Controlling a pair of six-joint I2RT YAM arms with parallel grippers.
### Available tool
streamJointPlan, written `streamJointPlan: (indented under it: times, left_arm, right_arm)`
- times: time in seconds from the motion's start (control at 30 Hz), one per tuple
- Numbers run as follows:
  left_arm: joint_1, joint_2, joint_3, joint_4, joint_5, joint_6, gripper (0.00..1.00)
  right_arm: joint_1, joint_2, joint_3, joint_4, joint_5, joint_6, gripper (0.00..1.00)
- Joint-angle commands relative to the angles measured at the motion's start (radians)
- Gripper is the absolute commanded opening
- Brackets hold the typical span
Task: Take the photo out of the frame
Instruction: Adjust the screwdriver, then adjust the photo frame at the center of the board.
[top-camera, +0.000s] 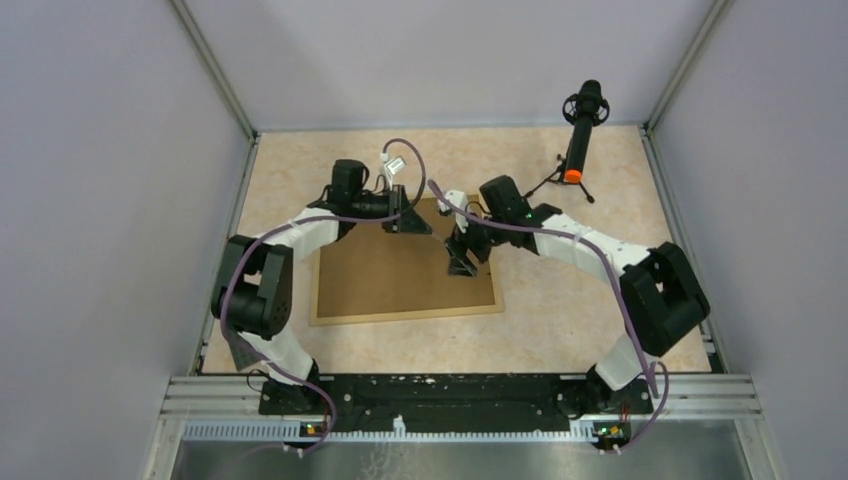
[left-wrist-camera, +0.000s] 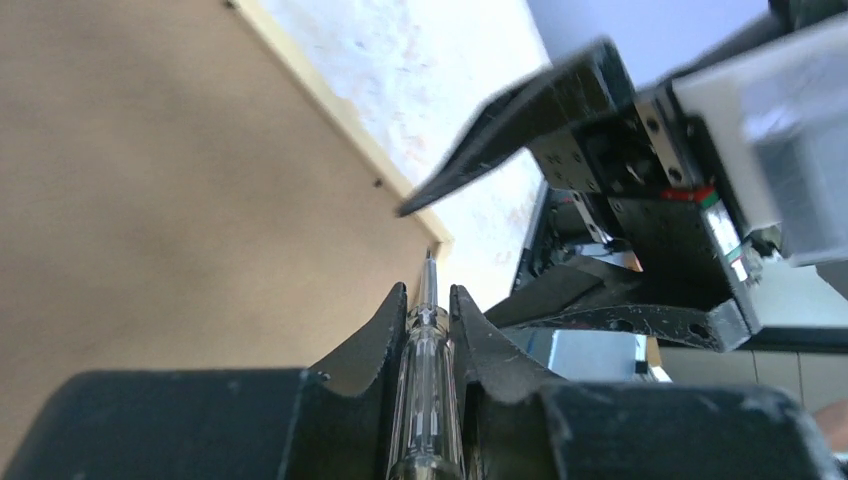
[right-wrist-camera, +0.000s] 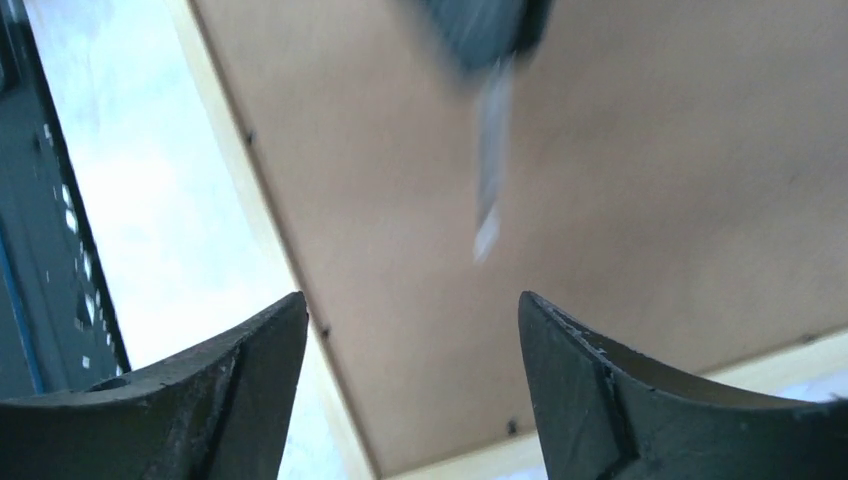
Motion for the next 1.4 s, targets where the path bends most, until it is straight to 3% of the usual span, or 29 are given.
streamJointPlan:
  times: [0.0, 0.23, 0.43, 0.73, 0.93, 1.1, 1.27, 1.37]
  left_arm:
    - [0.111, -0.01, 0.005, -0.01, -0.085, 0.042, 0.0]
    - [0.205, -0.04, 0.013, -0.087, -0.217, 0.084, 0.0]
    - [0.255, -0.064, -0.031, -0.078, -0.223, 0.064, 0.0]
    - [0.287, -0.118, -0.072, -0.055, -0.247, 0.053, 0.0]
    - [0.319, -0.145, -0.09, -0.055, -0.248, 0.054, 0.0]
    - [0.319, -0.127, -0.106, -0.01, -0.221, 0.034, 0.0]
    - [0.298, -0.094, -0.123, 0.054, -0.217, -0.008, 0.0]
    - [0.298, -0.078, -0.126, 0.098, -0.213, -0.04, 0.0]
  right_arm:
    - [0.057, -0.146, -0.161, 0.053, 0.088, -0.011, 0.76]
    - [0.252, -0.129, -0.264, 0.182, 0.312, -0.024, 0.66]
    - [0.341, -0.065, -0.265, 0.244, 0.35, 0.013, 0.59]
    - [0.43, 0.092, -0.224, 0.311, 0.552, 0.038, 0.55]
    - [0.439, 0.175, -0.184, 0.316, 0.691, 0.071, 0.34]
    - [0.372, 0.221, -0.103, 0.286, 0.651, 0.044, 0.2]
    - [0.371, 0.24, -0.036, 0.286, 0.581, 0.029, 0.22]
    - [0.371, 0.203, -0.023, 0.285, 0.504, 0.063, 0.36]
